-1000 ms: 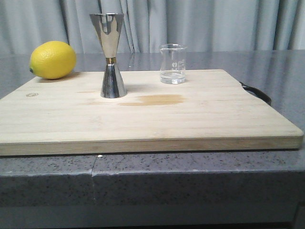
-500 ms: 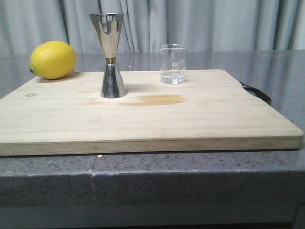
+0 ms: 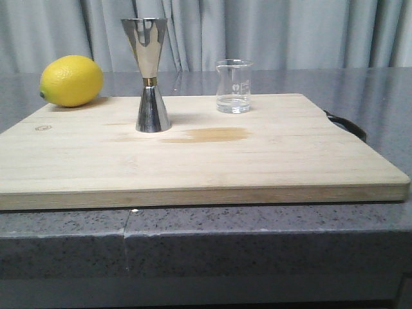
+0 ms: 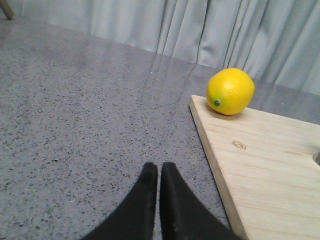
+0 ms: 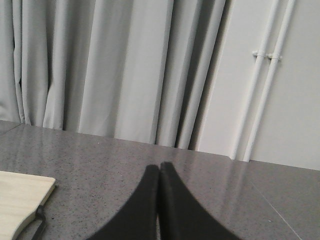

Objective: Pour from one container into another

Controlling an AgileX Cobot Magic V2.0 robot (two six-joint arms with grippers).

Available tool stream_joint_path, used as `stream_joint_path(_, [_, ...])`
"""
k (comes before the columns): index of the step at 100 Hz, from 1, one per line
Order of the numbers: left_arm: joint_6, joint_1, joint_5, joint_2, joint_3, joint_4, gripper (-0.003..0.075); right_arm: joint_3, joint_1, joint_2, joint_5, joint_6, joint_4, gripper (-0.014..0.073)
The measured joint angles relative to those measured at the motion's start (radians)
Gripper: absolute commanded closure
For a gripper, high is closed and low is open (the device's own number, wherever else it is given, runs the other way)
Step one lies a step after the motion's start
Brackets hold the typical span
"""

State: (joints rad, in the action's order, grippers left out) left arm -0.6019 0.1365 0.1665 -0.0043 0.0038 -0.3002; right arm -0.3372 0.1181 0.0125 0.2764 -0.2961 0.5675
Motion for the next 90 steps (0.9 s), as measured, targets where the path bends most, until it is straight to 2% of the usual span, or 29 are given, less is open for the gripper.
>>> stream_joint_path(77, [0.0, 0.0, 0.002, 0.0, 0.0, -0.04, 0.0739, 0.0, 0.0, 0.0, 0.0, 0.0, 0.0, 0.0665])
stream_joint_path(84, [0.045, 0.0, -0.004, 0.0, 0.0, -0.038, 0.0739, 0.0, 0.0, 0.0, 0.0, 0.0, 0.0, 0.0665])
stream_joint_path(90, [0.147, 0.0, -0.011, 0.0, 0.0, 0.005, 0.0739, 0.0, 0.0, 0.0, 0.0, 0.0, 0.0, 0.0665])
